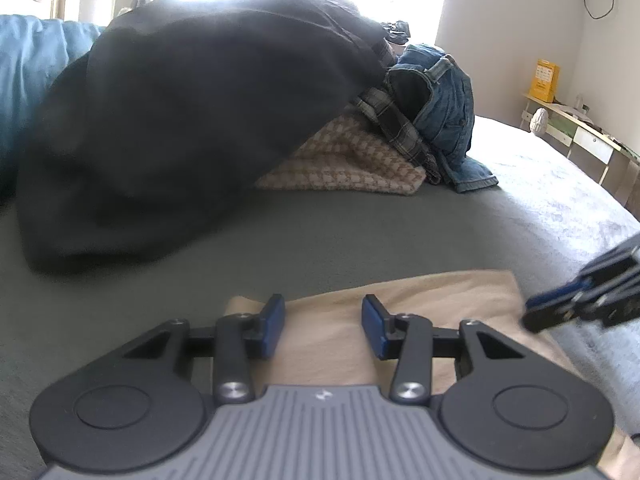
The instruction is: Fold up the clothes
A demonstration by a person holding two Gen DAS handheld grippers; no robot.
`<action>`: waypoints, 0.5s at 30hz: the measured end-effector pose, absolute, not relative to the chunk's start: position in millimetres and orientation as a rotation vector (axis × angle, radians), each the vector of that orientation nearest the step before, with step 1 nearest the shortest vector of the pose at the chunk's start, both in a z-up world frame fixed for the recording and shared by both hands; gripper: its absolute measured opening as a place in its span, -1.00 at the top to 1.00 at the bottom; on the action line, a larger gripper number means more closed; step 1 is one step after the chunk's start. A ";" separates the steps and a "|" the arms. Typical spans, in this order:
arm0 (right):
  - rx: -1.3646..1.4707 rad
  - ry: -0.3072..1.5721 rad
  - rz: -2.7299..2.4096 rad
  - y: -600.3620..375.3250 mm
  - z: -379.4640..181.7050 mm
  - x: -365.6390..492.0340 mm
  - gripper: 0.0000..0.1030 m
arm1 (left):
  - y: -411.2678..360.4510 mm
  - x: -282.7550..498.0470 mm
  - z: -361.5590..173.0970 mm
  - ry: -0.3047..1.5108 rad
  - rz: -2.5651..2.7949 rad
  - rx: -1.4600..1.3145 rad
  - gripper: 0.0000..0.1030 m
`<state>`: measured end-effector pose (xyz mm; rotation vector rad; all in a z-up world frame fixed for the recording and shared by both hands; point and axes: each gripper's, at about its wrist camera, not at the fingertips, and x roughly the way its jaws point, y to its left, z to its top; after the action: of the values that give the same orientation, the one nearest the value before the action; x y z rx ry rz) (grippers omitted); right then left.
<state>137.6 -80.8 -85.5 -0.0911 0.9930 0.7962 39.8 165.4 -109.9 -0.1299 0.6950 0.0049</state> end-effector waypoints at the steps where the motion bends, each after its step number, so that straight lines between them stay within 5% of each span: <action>1: -0.097 0.980 0.807 -83.9 -76.7 133.6 0.60 | 165.8 39.4 -109.8 0.694 0.005 -0.133 0.14; 6: -0.111 0.981 1.174 -94.9 -44.8 96.9 0.61 | 163.5 40.5 -109.8 0.698 0.012 -0.122 0.14; 12: -0.370 1.004 1.177 -65.7 -93.4 48.8 0.61 | 161.3 39.4 -100.9 0.711 0.009 -0.084 0.12; 15: -0.322 1.010 1.146 -69.0 -75.2 56.8 0.60 | 169.4 21.0 -79.6 0.706 0.010 -0.059 0.10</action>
<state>56.8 -69.0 -75.2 -0.3219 1.0100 1.1463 21.0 169.4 -79.6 -0.0592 0.7058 0.0100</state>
